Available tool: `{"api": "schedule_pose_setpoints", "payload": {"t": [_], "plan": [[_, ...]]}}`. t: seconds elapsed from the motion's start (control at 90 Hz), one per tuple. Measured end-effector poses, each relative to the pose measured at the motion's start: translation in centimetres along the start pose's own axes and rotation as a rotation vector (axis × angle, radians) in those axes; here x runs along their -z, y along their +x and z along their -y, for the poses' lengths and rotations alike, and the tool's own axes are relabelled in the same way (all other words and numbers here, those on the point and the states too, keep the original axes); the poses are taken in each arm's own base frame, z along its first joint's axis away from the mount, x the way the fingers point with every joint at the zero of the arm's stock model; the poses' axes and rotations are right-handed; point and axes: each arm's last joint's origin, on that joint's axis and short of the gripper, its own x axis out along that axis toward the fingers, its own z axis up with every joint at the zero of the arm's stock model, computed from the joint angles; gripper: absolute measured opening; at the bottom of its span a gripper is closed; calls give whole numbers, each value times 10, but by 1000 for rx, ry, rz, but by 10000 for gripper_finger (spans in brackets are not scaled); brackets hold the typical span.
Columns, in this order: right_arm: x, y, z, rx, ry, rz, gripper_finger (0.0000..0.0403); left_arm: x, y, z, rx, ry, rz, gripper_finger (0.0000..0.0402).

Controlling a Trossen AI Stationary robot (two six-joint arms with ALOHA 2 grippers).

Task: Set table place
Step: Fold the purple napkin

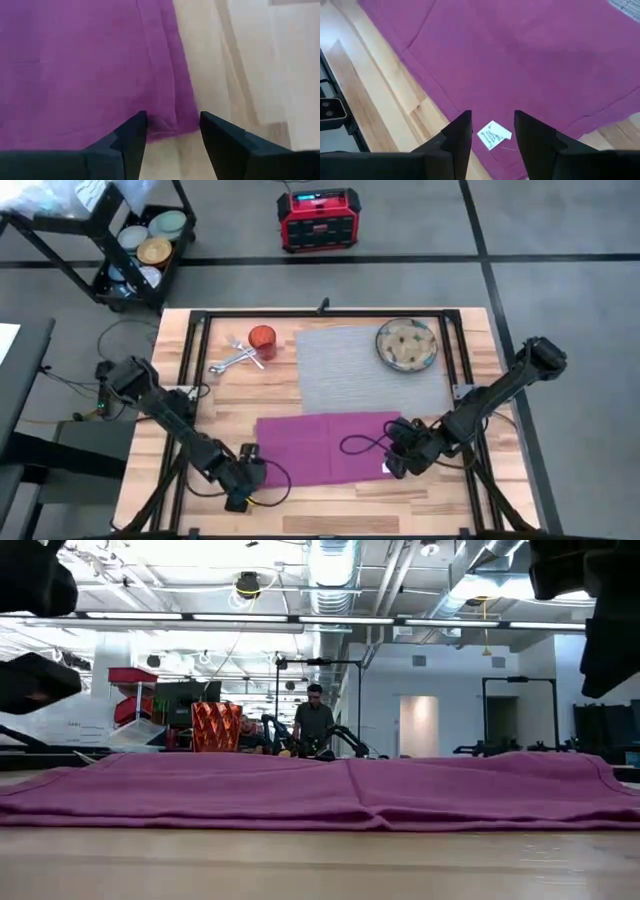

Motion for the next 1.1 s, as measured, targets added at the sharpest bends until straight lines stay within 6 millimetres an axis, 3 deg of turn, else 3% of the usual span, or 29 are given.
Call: {"api": "schedule_pose_setpoints", "payload": {"t": [0.389, 1.1], "plan": [[0, 0, 0, 1, -1, -2, 133, -5, -13, -3, -1, -33, 48, 168], [-1, 0, 0, 2, 5, -2, 133, -4, -10, -11, -22, -24, 28, 162]]}}
